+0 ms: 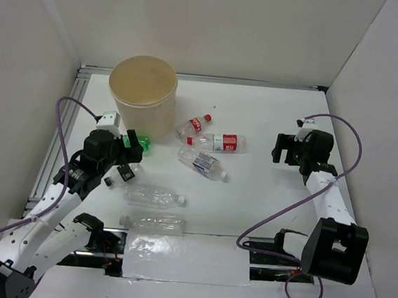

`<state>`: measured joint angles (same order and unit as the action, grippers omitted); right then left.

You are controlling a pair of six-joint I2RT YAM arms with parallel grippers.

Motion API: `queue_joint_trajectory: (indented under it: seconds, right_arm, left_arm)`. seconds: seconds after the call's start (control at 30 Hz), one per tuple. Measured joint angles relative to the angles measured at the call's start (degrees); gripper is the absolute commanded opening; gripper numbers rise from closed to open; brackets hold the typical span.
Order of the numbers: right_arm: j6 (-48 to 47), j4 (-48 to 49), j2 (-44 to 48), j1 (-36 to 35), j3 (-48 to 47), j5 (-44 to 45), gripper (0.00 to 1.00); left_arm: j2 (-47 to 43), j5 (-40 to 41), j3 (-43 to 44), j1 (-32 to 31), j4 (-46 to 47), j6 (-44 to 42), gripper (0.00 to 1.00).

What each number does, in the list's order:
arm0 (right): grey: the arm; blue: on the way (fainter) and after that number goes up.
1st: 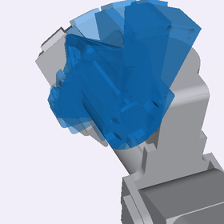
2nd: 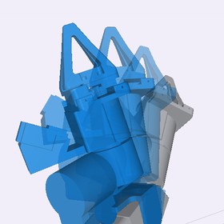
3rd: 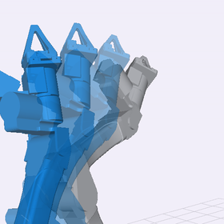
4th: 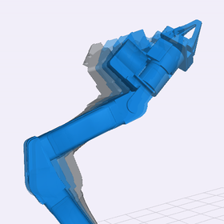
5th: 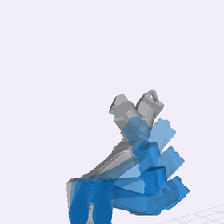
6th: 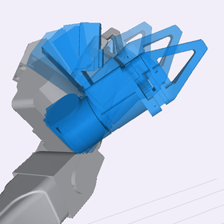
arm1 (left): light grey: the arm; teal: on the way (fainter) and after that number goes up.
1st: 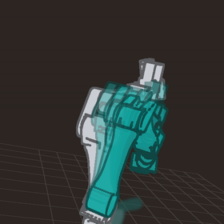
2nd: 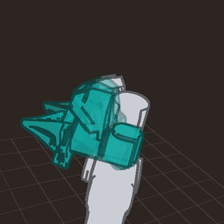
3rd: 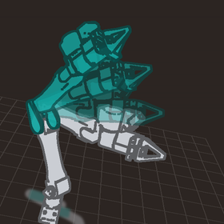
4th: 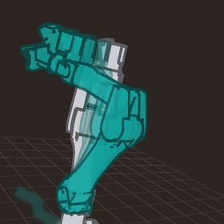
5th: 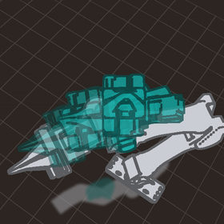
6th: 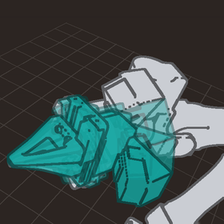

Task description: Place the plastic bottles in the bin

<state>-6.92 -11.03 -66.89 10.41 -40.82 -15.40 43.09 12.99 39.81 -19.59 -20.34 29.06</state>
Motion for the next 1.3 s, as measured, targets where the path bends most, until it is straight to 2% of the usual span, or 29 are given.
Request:
queue_joint_trajectory:
  seconds: [0.2,0.33,0.4,0.43,0.47,0.5,0.53,0.57,0.6,0.63,0.77,1.0,1.17,1.3]
  right_arm:
    - [-4.37,-1.01,-0.26,0.02,0.0,-3.39,1.0]
    - [-6.43,-1.09,-0.85,0.57,-0.11,-4.24,1.0]
    - [-7.8,-1.7,-1.66,1.27,-0.44,-5.03,1.0]
    - [-8.44,-1.92,-1.99,1.64,-0.55,-5.51,0.91]
    - [-9.22,-2.19,-2.23,2.05,-0.55,-6.45,0.55]
    - [-10.16,-2.4,-2.34,2.38,-0.55,-7.26,0.47]
    - [-10.36,-2.58,-2.36,2.51,-0.55,-8.15,0.47]
    - [-10.6,-2.73,-2.36,2.67,-0.55,-8.94,0.52]
    - [-10.95,-2.82,-2.36,2.75,-0.55,-10.05,0.68]
    - [-10.93,-2.89,-2.38,2.75,-0.55,-10.93,0.77]
    - [-12.22,-3.02,-3.61,2.75,-0.61,-14.21,0.88]
    - [-13.18,-3.5,-5.57,2.75,-0.9,-16.41,0.9]
    - [-14.16,-3.58,-5.57,2.75,-0.9,-17.44,0.9]
    - [-14.91,-3.61,-5.62,2.75,-0.9,-18.08,0.9]
  left_arm:
    - [2.1,-1.55,0.0,-1.22,-1.18,-0.57,0.99]
    - [3.96,-2.05,0.0,-2.82,-1.33,-0.98,0.9]
    - [5.16,-2.32,0.02,-3.54,-1.55,-1.68,0.79]
    - [5.81,-2.43,0.07,-3.87,-1.7,-1.9,0.74]
    - [6.64,-2.56,0.28,-4.22,-2.01,-2.16,0.69]
    - [7.52,-2.64,0.68,-4.63,-2.43,-2.45,0.61]
    - [8.46,-2.75,1.09,-5.05,-2.67,-2.97,0.6]
    - [9.38,-2.8,1.51,-5.46,-2.91,-3.34,0.62]
    - [10.49,-2.82,2.14,-6.12,-3.3,-3.67,0.74]
    - [11.43,-2.86,2.6,-6.58,-3.5,-4.07,0.8]
    - [16.57,-0.92,4.94,-8.76,-5.7,-4.61,0.89]
    - [23.71,6.71,6.54,-10.47,-9.18,-3.19,0.94]
    - [28.55,11.8,6.54,-10.47,-8.31,-3.34,0.97]
    - [33.42,12.81,6.23,-9.9,-5.95,-3.87,0.94]
